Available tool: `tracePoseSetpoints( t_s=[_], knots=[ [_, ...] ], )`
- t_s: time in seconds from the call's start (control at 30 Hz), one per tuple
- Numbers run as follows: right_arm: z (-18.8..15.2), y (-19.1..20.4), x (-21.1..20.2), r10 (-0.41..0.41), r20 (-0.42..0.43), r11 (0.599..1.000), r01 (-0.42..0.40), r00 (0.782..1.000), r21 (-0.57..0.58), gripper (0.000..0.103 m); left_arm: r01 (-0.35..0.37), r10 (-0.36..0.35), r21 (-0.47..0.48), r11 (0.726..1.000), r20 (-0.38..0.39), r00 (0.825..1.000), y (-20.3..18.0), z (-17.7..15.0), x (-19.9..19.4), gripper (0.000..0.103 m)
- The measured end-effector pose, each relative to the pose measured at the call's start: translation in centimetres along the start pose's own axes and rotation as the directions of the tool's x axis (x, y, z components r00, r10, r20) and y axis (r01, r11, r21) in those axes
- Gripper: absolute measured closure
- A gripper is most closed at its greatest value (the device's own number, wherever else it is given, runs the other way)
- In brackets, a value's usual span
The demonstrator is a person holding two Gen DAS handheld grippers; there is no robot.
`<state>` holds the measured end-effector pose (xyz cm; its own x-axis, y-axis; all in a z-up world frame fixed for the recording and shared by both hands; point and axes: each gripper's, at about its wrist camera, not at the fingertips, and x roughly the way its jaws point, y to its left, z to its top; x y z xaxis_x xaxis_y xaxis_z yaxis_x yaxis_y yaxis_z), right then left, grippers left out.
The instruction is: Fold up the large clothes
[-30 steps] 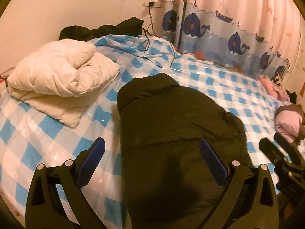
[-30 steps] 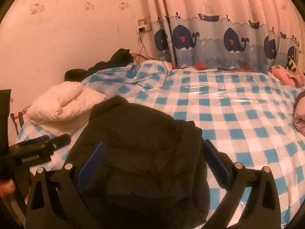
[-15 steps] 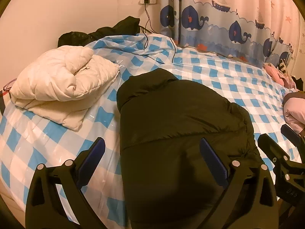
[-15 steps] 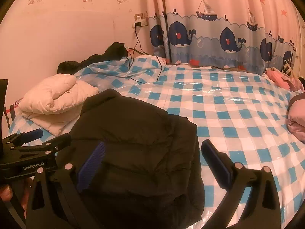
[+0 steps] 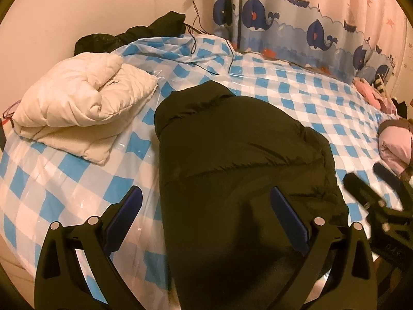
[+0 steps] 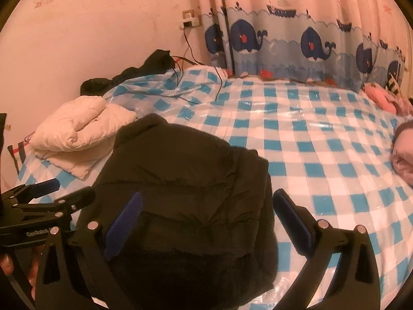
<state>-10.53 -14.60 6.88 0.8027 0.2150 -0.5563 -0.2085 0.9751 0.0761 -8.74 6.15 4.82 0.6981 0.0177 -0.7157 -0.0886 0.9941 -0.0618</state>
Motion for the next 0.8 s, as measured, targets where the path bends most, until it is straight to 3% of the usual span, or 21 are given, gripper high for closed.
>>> tracePoseSetpoints(
  t_s=[0.13, 0.33, 0.5, 0.6, 0.8],
  knots=[
    [0.4, -0.7, -1.0, -0.005, 0.013, 1.000, 0.005, 1.000, -0.003, 0.006, -0.006, 0.006, -0.002, 1.000, -0.003, 1.000, 0.0, -1.1, -0.7, 0.008],
    [-0.3, -0.9, -0.8, 0.022, -0.074, 1.000, -0.022, 0.997, -0.003, 0.006, 0.017, -0.017, -0.001, 1.000, -0.065, 0.998, -0.8, -2.2, -1.2, 0.008],
    [-2.0, -1.4, -2.6, 0.068, -0.137, 0.996, -0.060, 0.988, 0.060, 0.006, 0.033, -0.041, -0.065, 0.997, -0.128, 0.991, -0.6, -4.1, -2.4, 0.008],
    [-3.1, -1.7, -3.2, 0.085, -0.204, 0.995, -0.072, 0.975, 0.071, 0.006, 0.011, -0.017, -0.042, 0.999, -0.147, 0.989, -1.4, -5.2, -3.5, 0.008],
    [-3.9, -1.8, -5.4, 0.048, -0.246, 0.999, -0.042, 0.968, 0.026, 0.006, -0.023, 0.027, 0.027, 0.999, -0.154, 0.988, -3.1, -6.7, -5.6, 0.008]
  ],
)
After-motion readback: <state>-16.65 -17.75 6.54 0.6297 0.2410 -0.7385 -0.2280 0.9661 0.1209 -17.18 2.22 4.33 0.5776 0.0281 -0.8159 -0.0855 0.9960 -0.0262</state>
